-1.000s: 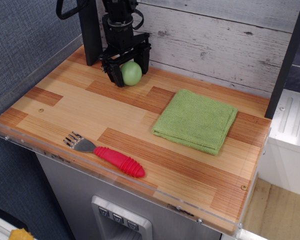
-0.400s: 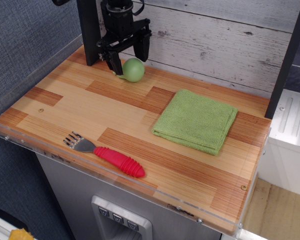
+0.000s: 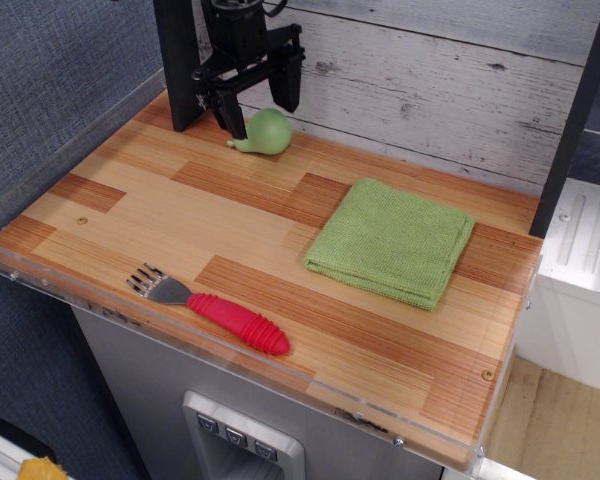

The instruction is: Move the pear off the napkin and towards the upper left hand corner of the table.

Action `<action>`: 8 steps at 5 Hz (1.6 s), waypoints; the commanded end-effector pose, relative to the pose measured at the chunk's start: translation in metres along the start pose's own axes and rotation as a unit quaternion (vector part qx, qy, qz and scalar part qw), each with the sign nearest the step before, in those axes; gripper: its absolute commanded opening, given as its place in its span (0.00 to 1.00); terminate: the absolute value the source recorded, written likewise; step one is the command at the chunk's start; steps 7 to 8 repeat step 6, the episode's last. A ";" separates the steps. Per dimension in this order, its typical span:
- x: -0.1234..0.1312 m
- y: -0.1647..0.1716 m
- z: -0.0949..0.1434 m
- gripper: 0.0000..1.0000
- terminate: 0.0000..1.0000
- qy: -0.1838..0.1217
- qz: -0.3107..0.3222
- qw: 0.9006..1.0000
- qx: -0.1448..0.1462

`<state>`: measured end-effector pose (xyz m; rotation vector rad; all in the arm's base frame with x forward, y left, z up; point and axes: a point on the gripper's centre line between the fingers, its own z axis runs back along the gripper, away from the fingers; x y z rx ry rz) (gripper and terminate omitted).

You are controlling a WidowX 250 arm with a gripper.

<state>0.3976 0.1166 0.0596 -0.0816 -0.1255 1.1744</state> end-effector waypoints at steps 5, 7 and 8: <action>-0.080 0.054 0.065 1.00 0.00 -0.008 -0.292 0.955 0.041; -0.102 0.067 0.063 1.00 1.00 -0.009 -0.363 0.929 0.078; -0.102 0.067 0.063 1.00 1.00 -0.009 -0.363 0.929 0.078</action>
